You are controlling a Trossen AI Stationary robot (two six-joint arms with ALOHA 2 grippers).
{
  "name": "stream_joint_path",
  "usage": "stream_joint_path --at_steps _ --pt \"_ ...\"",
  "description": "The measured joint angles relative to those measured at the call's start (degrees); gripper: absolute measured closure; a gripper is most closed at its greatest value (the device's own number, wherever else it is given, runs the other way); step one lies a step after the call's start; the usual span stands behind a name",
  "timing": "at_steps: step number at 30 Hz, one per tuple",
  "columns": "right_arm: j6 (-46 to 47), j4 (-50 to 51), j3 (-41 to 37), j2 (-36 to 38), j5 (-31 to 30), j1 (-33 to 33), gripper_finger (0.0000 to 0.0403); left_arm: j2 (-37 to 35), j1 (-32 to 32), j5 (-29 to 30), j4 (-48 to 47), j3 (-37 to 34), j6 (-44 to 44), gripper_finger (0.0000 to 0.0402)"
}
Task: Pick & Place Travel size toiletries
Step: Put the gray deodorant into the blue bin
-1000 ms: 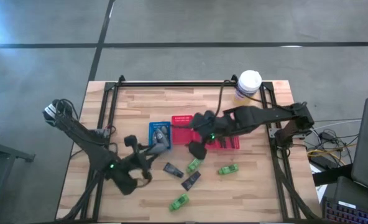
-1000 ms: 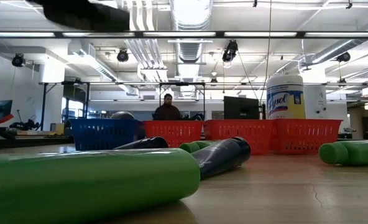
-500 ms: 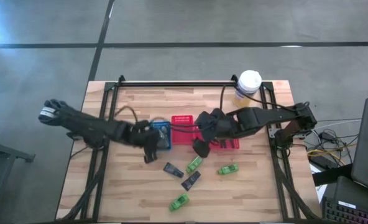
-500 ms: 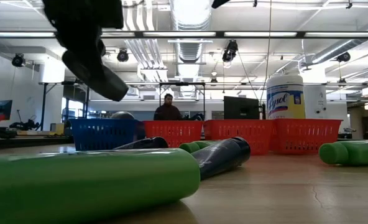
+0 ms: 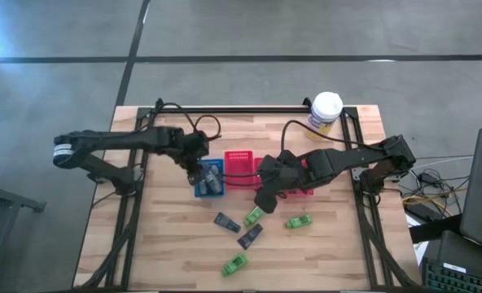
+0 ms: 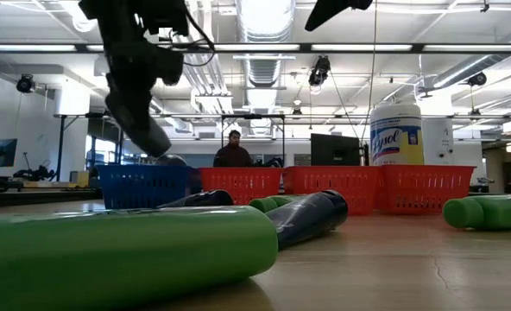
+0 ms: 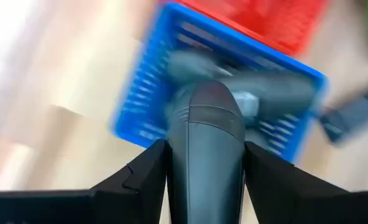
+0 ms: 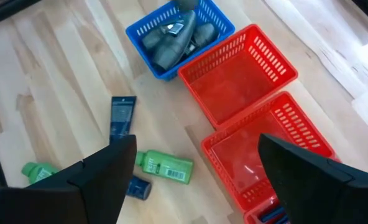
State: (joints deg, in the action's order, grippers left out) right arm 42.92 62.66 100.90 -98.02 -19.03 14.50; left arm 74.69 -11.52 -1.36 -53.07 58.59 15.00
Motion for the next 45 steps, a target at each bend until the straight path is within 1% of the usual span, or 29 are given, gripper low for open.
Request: stream_joint_path --at_steps 2,4,6,8,11,15,19,21,25,30,33,40,45 --pt "0.00 -0.34 -0.02 0.00 -0.02 0.01 0.0076 -0.04 0.60 7.24 1.76 0.00 1.10 0.0216" --pt "0.00 -0.54 -0.04 0.02 -0.22 0.02 0.0079 -0.02 2.05 15.89 4.37 0.02 5.24 0.0216" --pt "0.03 -0.55 -0.04 0.02 -0.34 0.00 0.0081 -0.02 3.75 21.91 6.70 0.13 10.41 0.0216" --pt "0.22 -0.58 -0.04 0.02 -0.44 -0.02 0.0082 -0.02 6.12 25.57 7.05 0.17 16.73 0.0216" --pt "0.24 -0.54 -0.07 0.02 -0.44 0.02 0.0079 -0.02 10.71 29.55 5.63 -0.01 27.10 0.0216" --pt "0.42 -0.49 -0.07 0.02 -0.46 0.00 0.0067 0.05 17.99 35.57 5.01 -0.98 40.92 0.0216" --pt "0.16 -0.47 -0.09 0.02 -0.49 -0.02 0.0053 1.87 23.53 41.25 4.96 -1.34 52.59 0.0216" --pt "-0.09 -0.47 -0.09 0.02 -0.50 -0.11 0.0048 3.52 25.07 42.31 5.11 -1.47 56.88 0.0216" --pt "-0.44 -0.45 -0.09 0.02 -0.64 -0.15 0.0044 8.02 26.73 41.23 5.03 -1.73 61.72 0.0216" --pt "-0.34 -0.27 -0.09 0.02 -0.64 -0.11 0.0054 12.42 27.07 41.80 5.06 -1.64 66.78 0.0210" --pt "0.03 0.17 -0.09 0.02 -0.65 -0.11 0.0063 14.08 27.01 42.31 5.07 -1.62 68.31 0.0206" --pt "-0.72 0.18 -0.09 0.02 -0.63 -0.11 0.0076 15.08 27.74 42.00 5.25 -1.60 70.17 0.0201" --pt "-1.82 0.18 -0.09 0.02 -0.63 -0.11 0.0064 14.35 28.09 40.63 5.29 -1.60 70.25 0.0183"
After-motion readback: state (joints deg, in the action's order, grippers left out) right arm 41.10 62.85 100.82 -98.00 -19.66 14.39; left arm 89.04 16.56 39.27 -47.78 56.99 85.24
